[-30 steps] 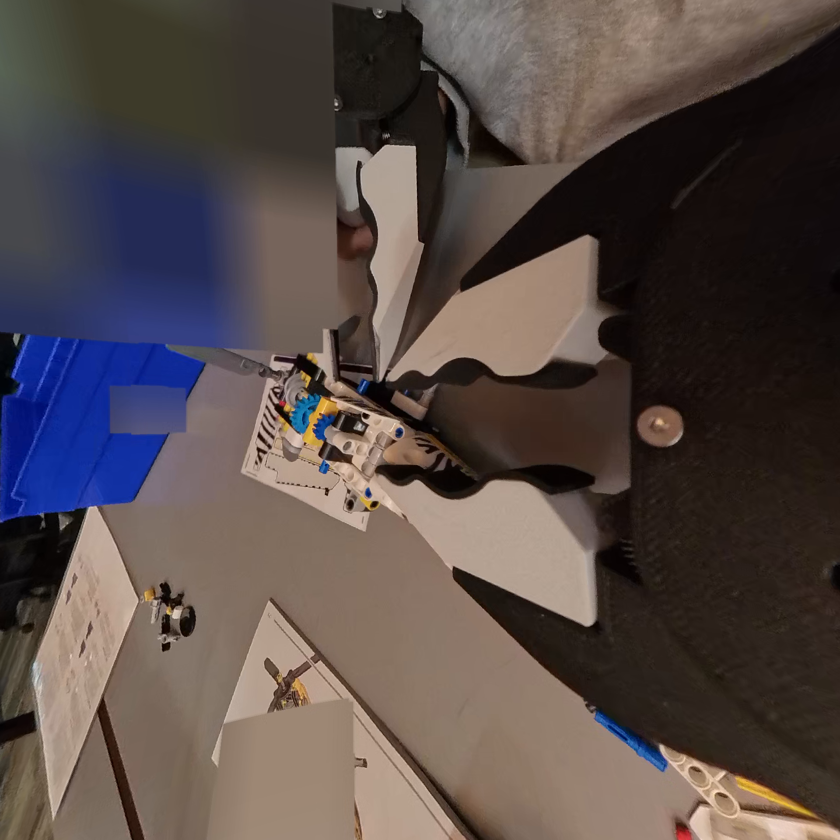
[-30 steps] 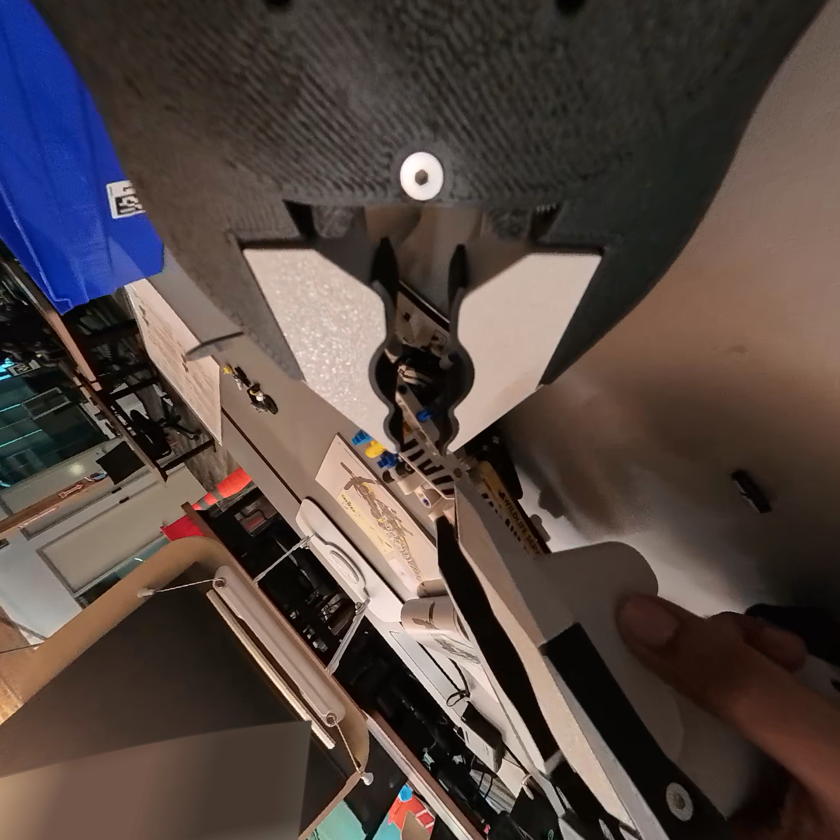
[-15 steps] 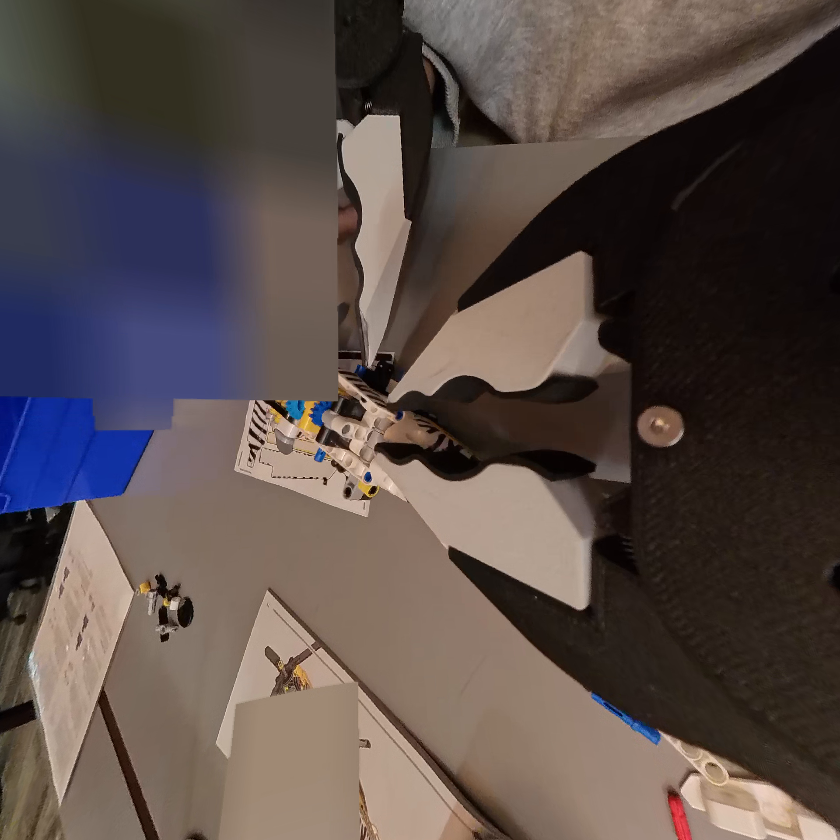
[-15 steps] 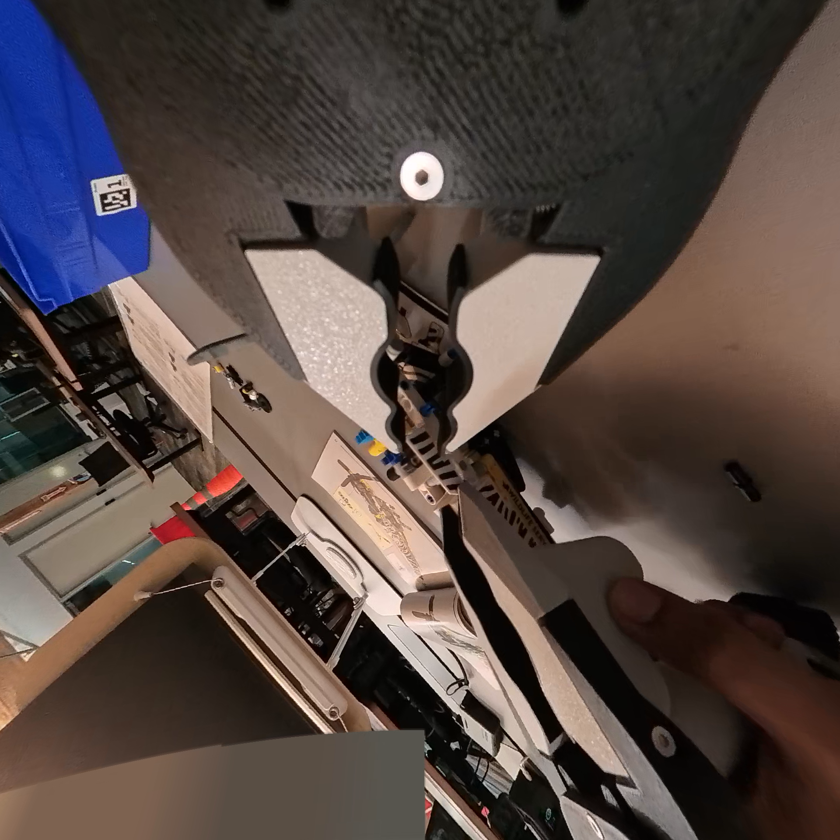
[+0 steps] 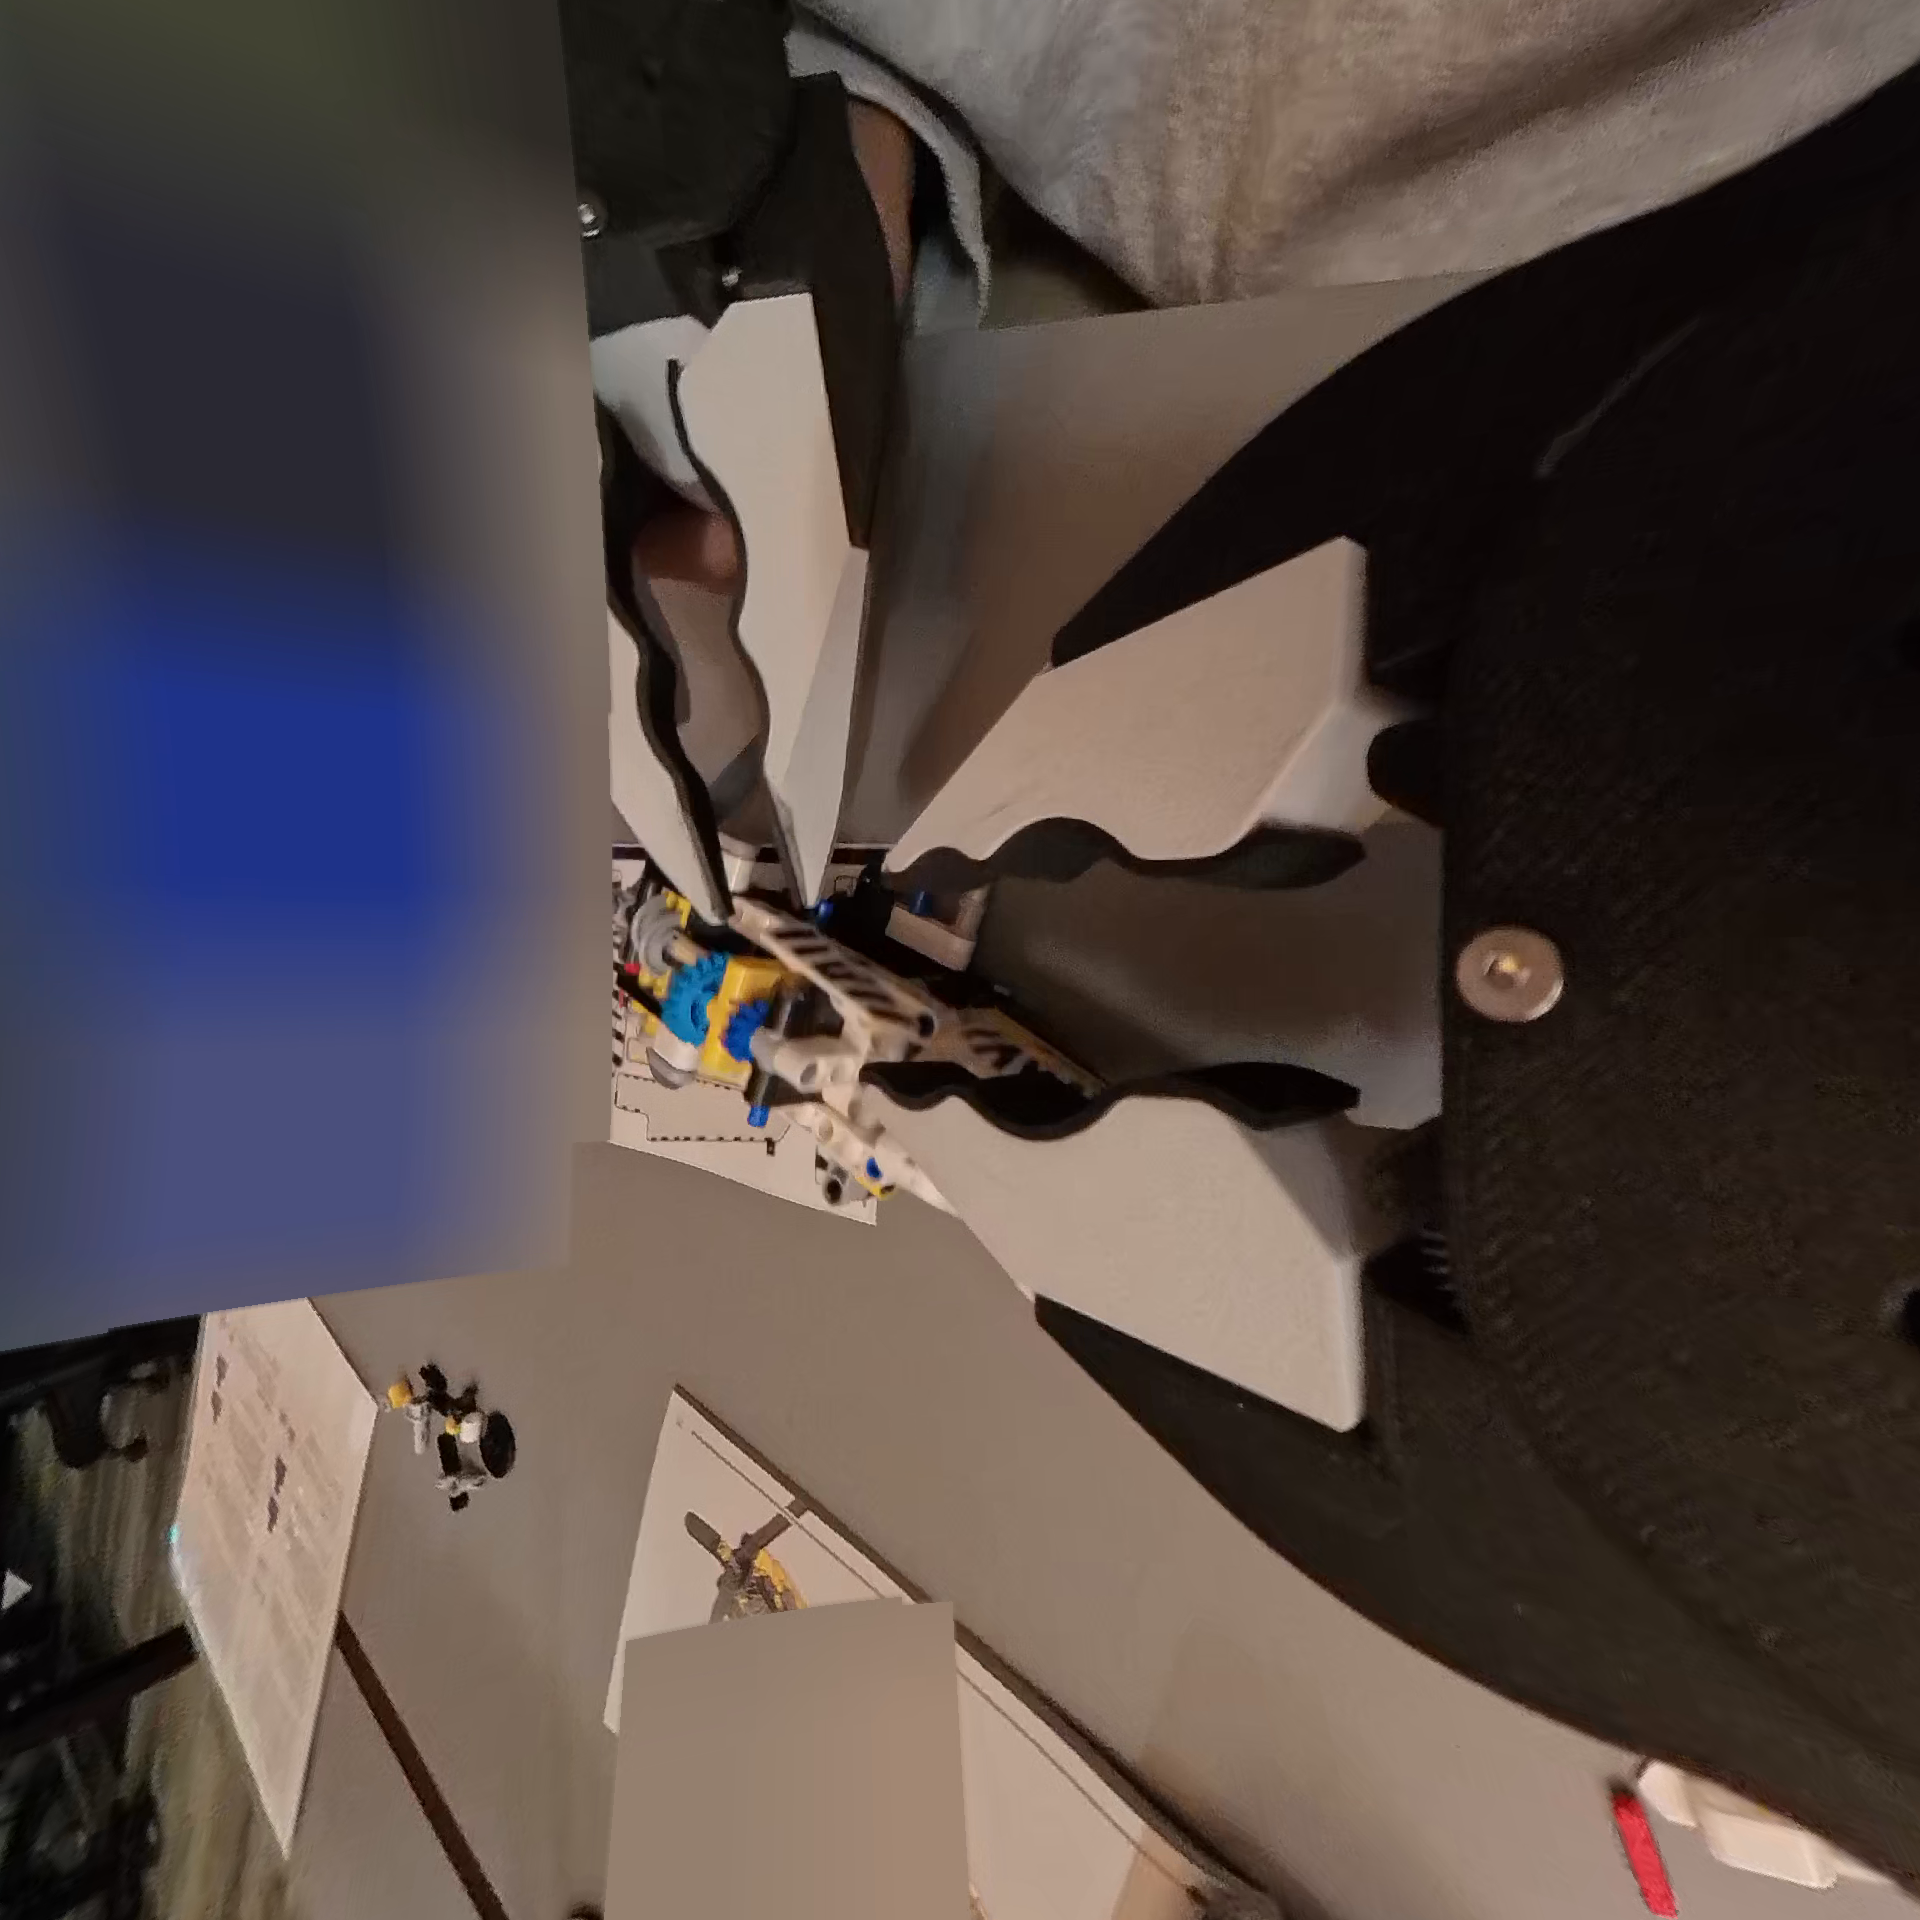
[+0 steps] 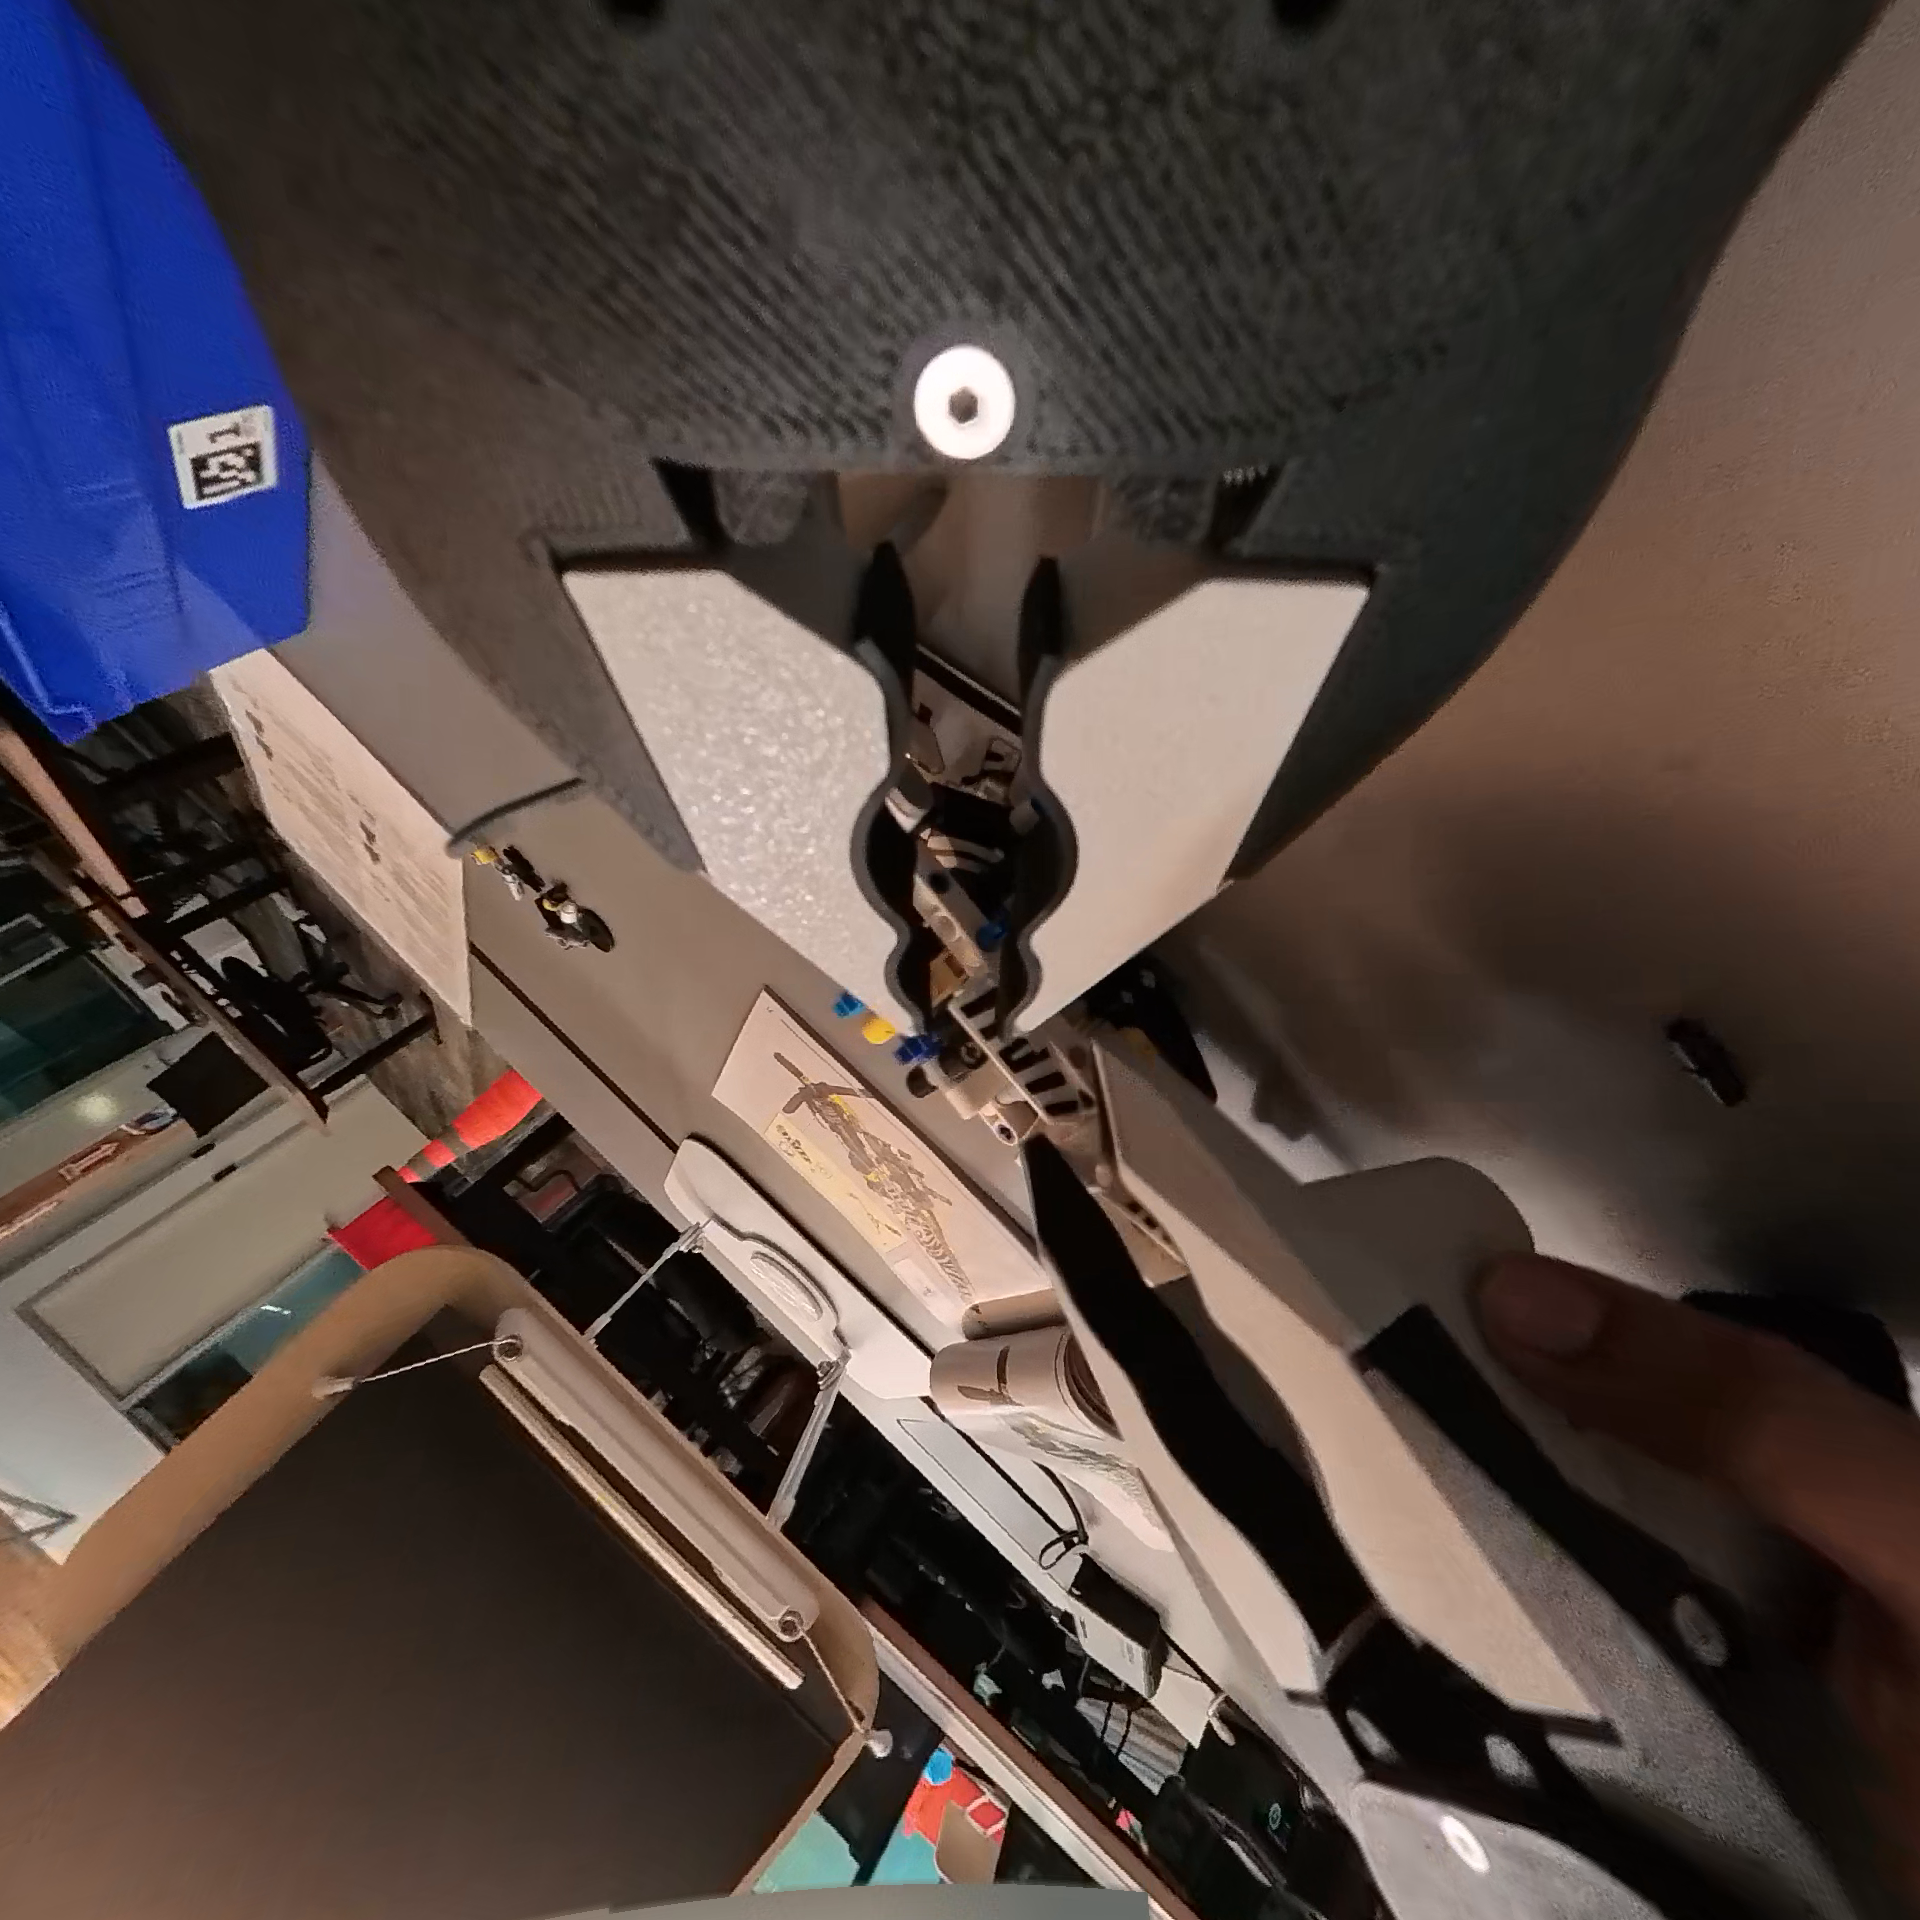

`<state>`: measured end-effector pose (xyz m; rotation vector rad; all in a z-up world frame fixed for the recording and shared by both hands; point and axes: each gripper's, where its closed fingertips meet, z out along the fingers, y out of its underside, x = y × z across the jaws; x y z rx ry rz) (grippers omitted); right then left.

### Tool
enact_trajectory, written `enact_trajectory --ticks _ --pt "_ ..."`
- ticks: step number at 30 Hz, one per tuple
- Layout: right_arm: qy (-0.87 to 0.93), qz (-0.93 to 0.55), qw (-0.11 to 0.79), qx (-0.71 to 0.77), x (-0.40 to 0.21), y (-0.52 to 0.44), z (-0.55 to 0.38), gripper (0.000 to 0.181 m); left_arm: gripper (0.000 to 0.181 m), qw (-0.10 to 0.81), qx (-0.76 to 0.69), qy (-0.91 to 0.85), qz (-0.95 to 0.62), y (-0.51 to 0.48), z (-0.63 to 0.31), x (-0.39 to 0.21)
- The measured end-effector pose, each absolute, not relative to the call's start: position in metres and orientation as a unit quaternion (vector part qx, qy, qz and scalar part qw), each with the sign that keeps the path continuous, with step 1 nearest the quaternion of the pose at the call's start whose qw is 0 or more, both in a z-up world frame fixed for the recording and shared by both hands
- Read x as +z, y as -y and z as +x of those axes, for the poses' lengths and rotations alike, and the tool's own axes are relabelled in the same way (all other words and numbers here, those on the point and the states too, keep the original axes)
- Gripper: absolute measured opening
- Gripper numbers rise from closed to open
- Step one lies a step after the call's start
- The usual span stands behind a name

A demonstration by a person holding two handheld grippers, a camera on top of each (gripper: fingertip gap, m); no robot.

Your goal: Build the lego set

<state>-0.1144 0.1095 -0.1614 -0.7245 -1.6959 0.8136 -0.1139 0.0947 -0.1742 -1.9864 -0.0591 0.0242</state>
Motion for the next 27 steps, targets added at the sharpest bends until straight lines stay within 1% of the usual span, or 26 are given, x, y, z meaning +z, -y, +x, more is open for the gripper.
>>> enact_trajectory --ticks 8,13,17,27 --pt "0.725 -0.305 0.521 0.332 -0.167 -0.108 -0.117 0.009 0.028 0.527 0.062 0.012 -0.848 -0.099 -0.118 -0.180" --pt "0.729 -0.311 0.505 0.343 -0.169 -0.108 -0.117 0.009 0.015 0.525 0.072 0.012 -0.848 -0.099 -0.119 -0.180" --pt "0.731 -0.329 0.470 0.368 -0.169 -0.109 -0.118 0.009 0.008 0.523 0.086 0.012 -0.848 -0.099 -0.122 -0.181" --pt "0.735 -0.365 0.366 0.439 -0.170 -0.116 -0.117 0.016 0.007 0.521 0.097 0.002 -0.848 -0.098 -0.121 -0.181"
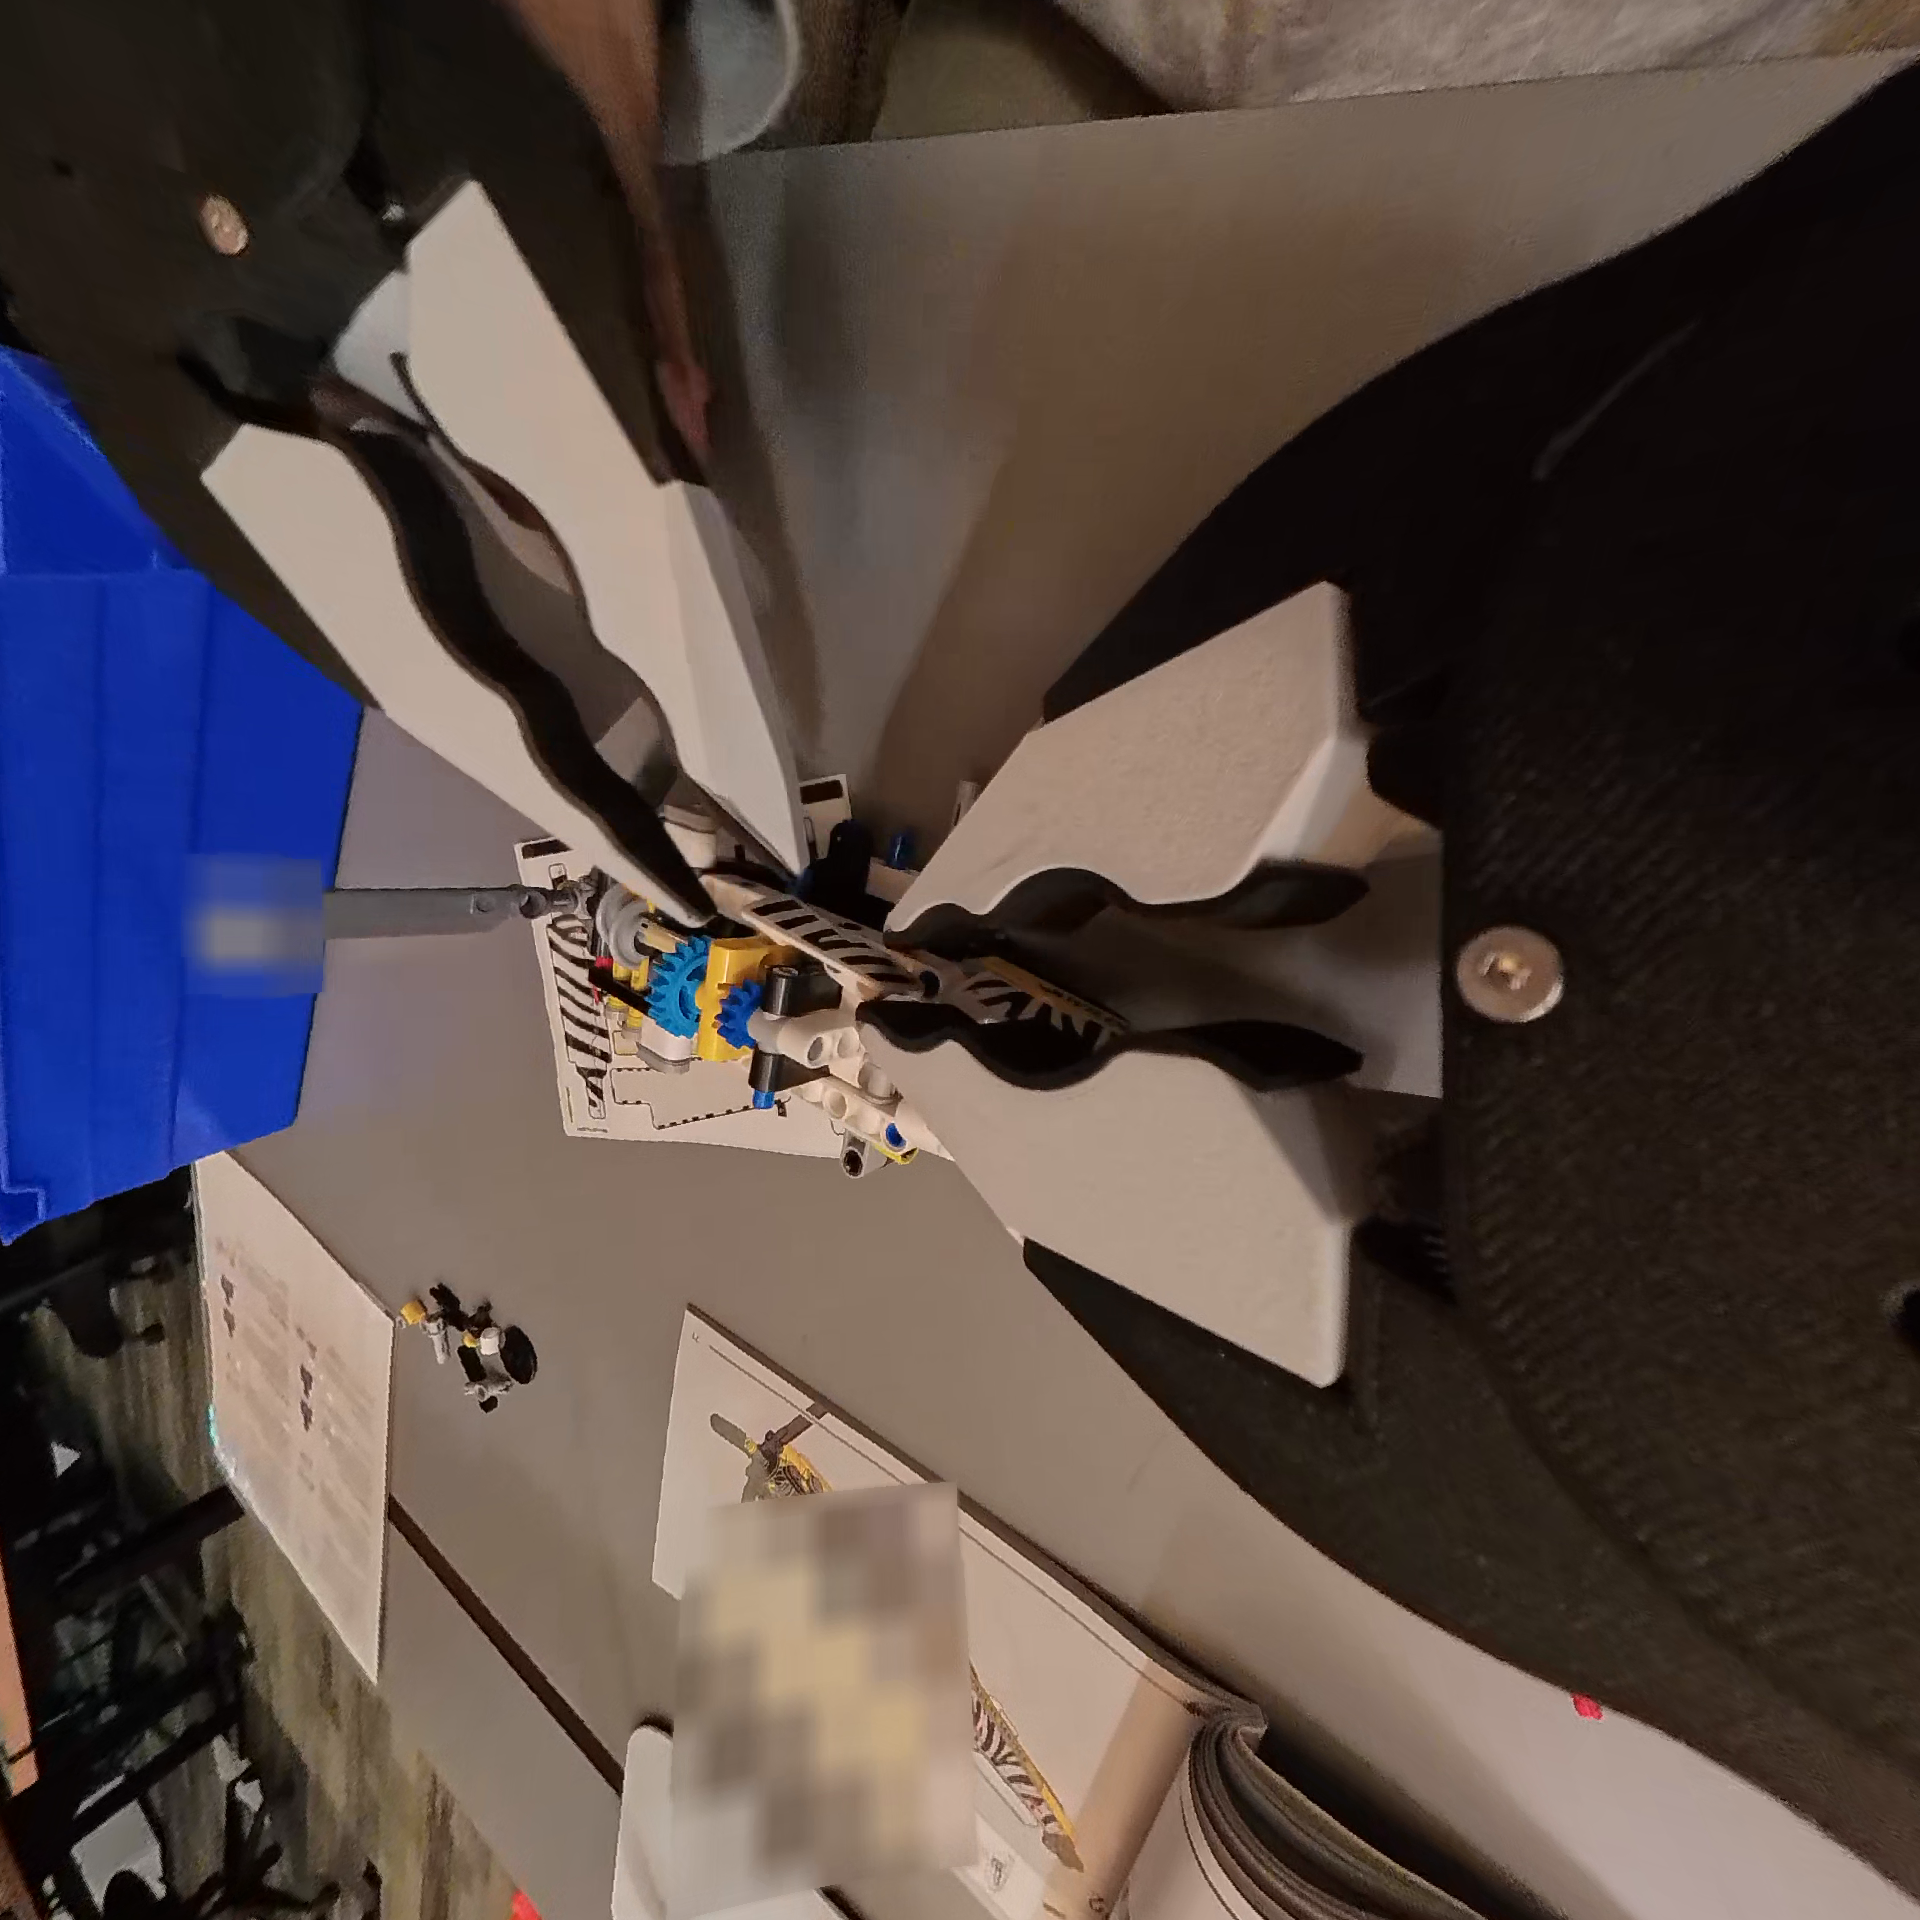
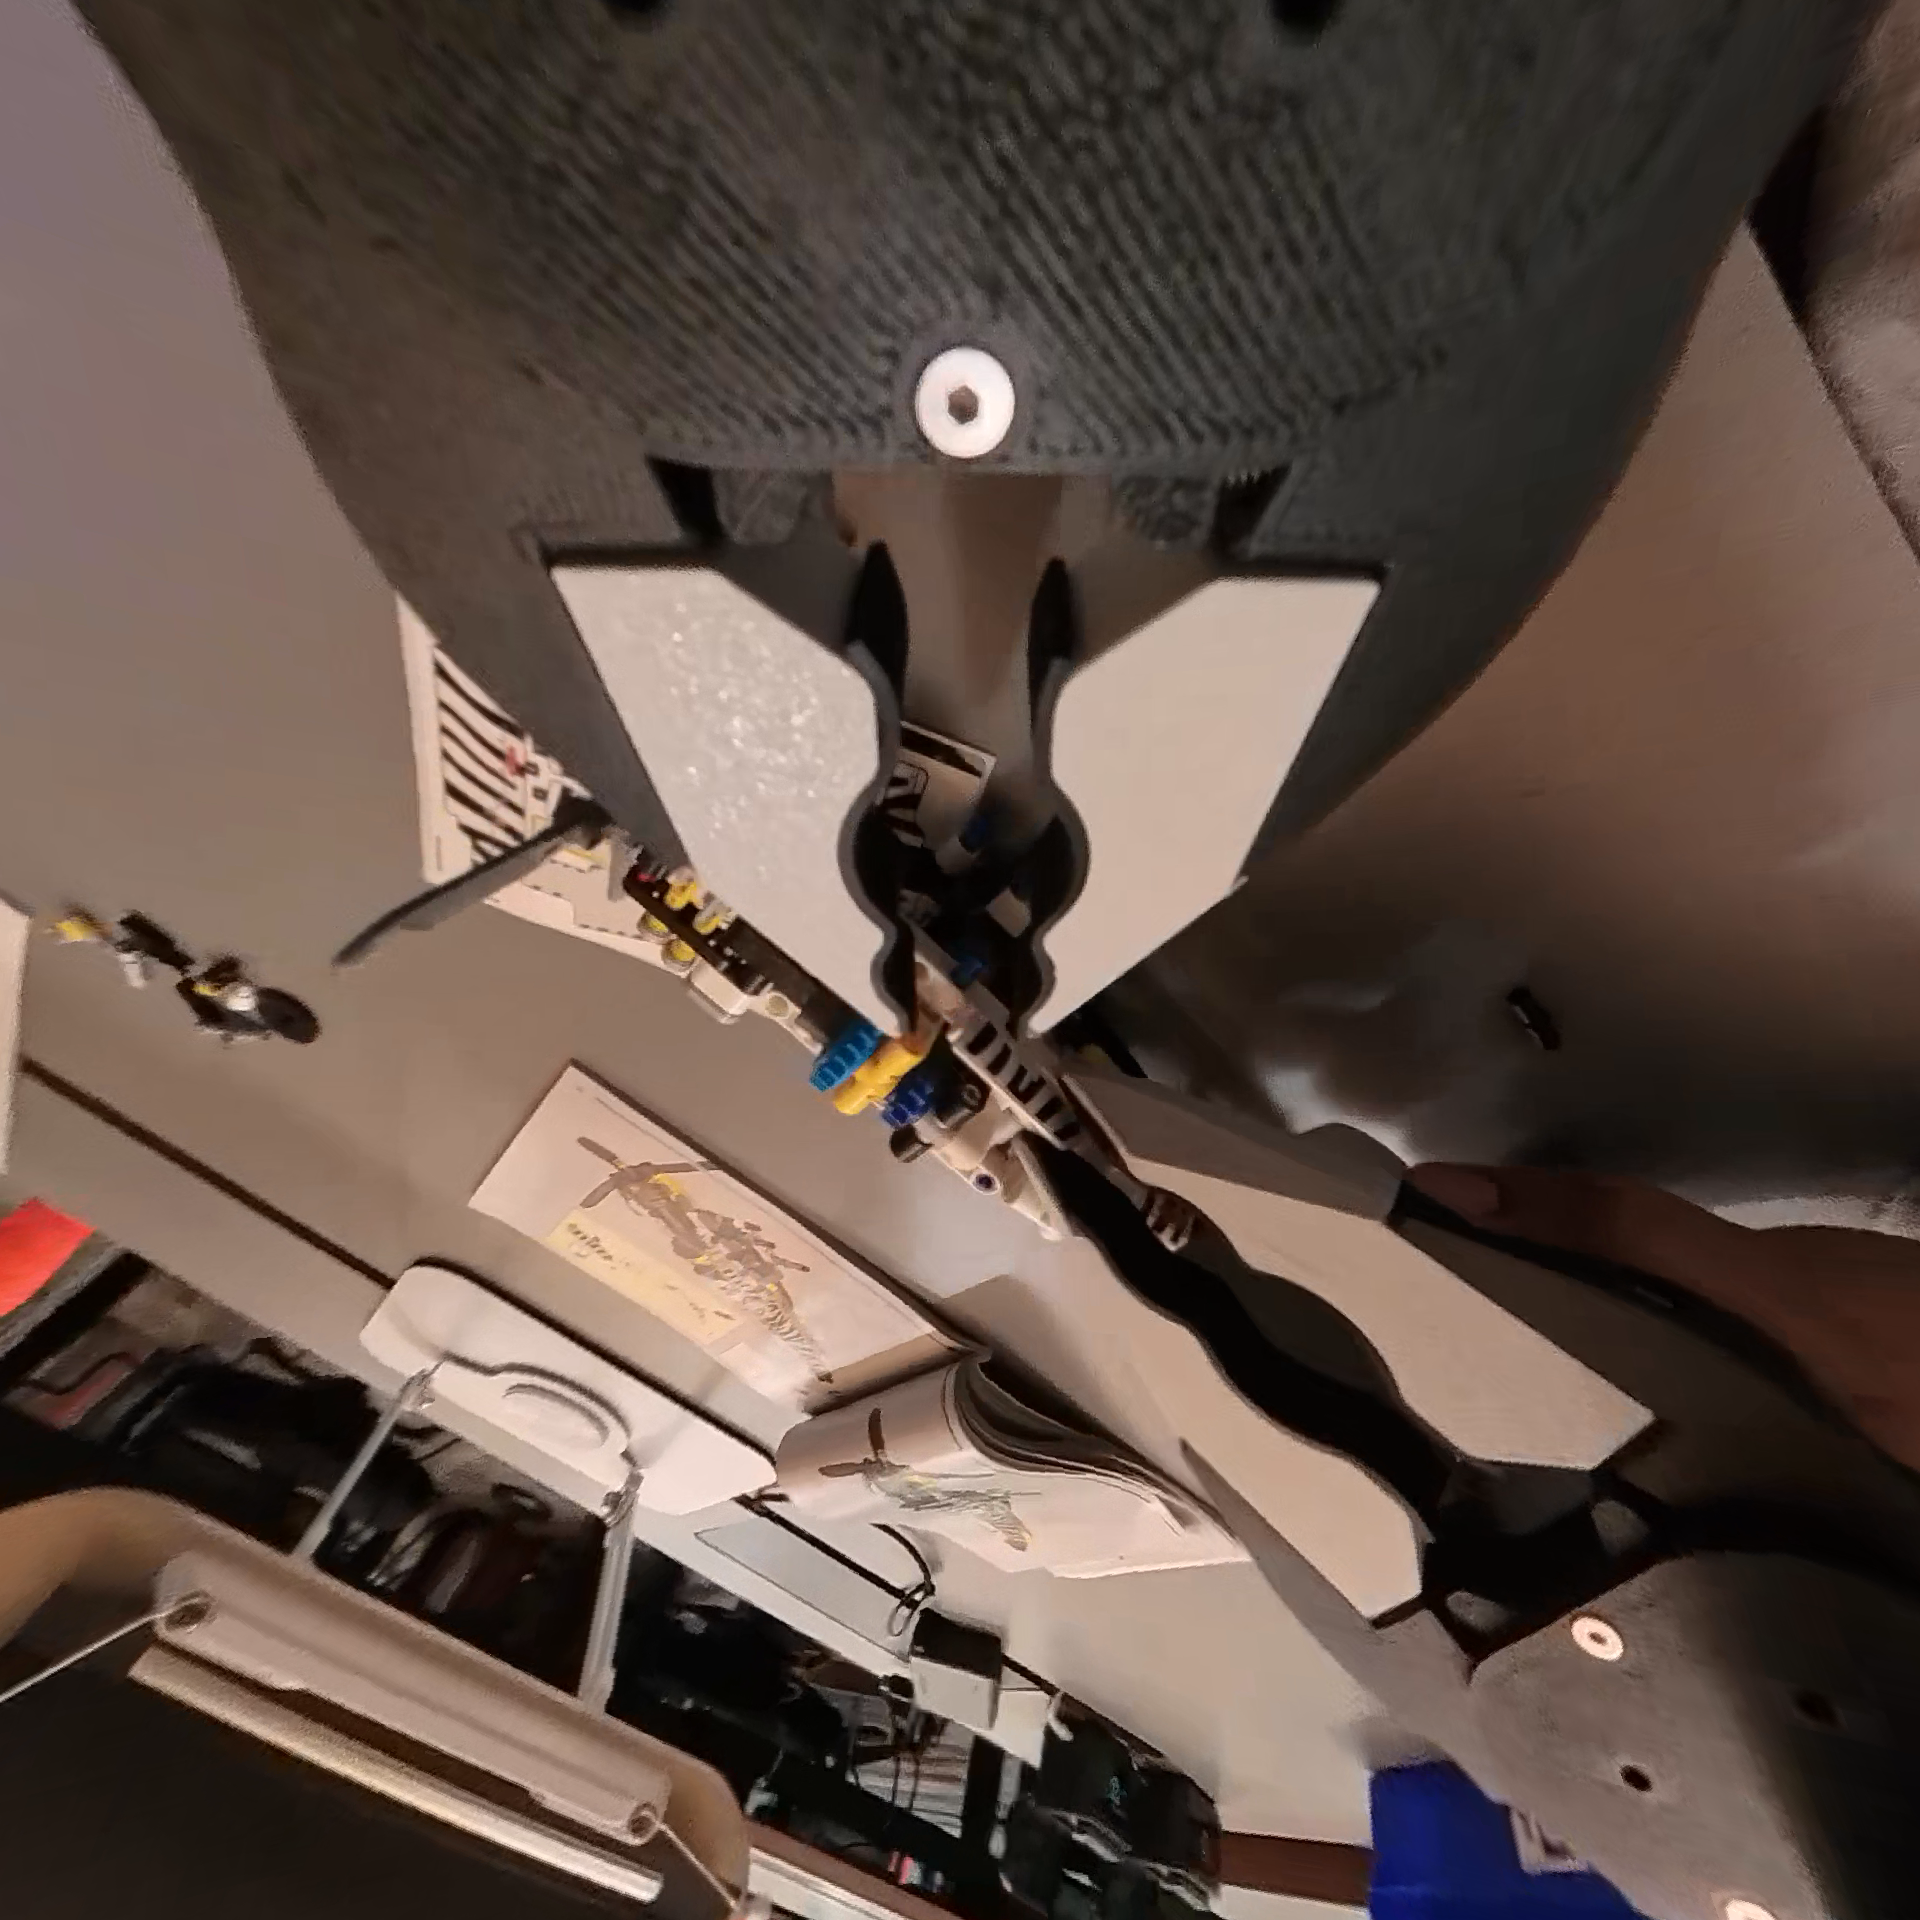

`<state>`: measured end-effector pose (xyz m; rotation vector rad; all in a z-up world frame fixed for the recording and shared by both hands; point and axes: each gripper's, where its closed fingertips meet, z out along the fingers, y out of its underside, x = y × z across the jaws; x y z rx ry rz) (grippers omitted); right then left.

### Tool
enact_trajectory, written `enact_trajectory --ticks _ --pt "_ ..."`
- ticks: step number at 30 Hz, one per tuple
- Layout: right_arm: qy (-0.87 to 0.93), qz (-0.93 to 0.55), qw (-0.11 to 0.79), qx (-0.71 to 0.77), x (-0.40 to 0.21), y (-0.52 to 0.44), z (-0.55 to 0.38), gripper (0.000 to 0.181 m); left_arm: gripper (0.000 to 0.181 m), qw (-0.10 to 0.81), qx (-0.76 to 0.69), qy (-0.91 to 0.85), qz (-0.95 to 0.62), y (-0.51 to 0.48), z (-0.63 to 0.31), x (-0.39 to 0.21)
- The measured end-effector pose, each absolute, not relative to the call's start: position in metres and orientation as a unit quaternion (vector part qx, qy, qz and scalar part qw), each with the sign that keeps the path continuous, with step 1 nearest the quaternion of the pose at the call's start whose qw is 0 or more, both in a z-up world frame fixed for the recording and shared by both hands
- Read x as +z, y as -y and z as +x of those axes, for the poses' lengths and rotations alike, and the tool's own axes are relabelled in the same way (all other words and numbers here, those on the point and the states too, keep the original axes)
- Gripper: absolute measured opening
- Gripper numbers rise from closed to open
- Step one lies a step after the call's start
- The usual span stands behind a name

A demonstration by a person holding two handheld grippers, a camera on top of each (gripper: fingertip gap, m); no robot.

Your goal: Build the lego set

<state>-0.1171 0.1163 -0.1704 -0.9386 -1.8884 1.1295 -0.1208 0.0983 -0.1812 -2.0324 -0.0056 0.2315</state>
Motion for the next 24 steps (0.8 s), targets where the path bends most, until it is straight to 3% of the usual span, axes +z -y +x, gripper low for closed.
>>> enact_trajectory --ticks 6,12,18,23,24 --pt "0.742 -0.385 0.278 0.473 -0.176 -0.116 -0.115 0.022 0.007 0.520 0.100 -0.003 -0.849 -0.098 -0.120 -0.181" --pt "0.759 -0.394 0.304 0.420 -0.186 -0.128 -0.120 0.036 0.007 0.520 0.098 -0.003 -0.848 -0.098 -0.120 -0.181" --pt "0.752 -0.401 0.287 0.436 -0.184 -0.124 -0.123 0.038 0.007 0.519 0.105 -0.004 -0.848 -0.098 -0.120 -0.181" --pt "0.738 -0.414 0.271 0.459 -0.182 -0.127 -0.123 0.027 0.006 0.517 0.110 -0.008 -0.849 -0.098 -0.120 -0.181" --pt "0.741 -0.403 0.257 0.471 -0.182 -0.123 -0.120 0.006 0.006 0.518 0.109 -0.008 -0.848 -0.098 -0.119 -0.181"
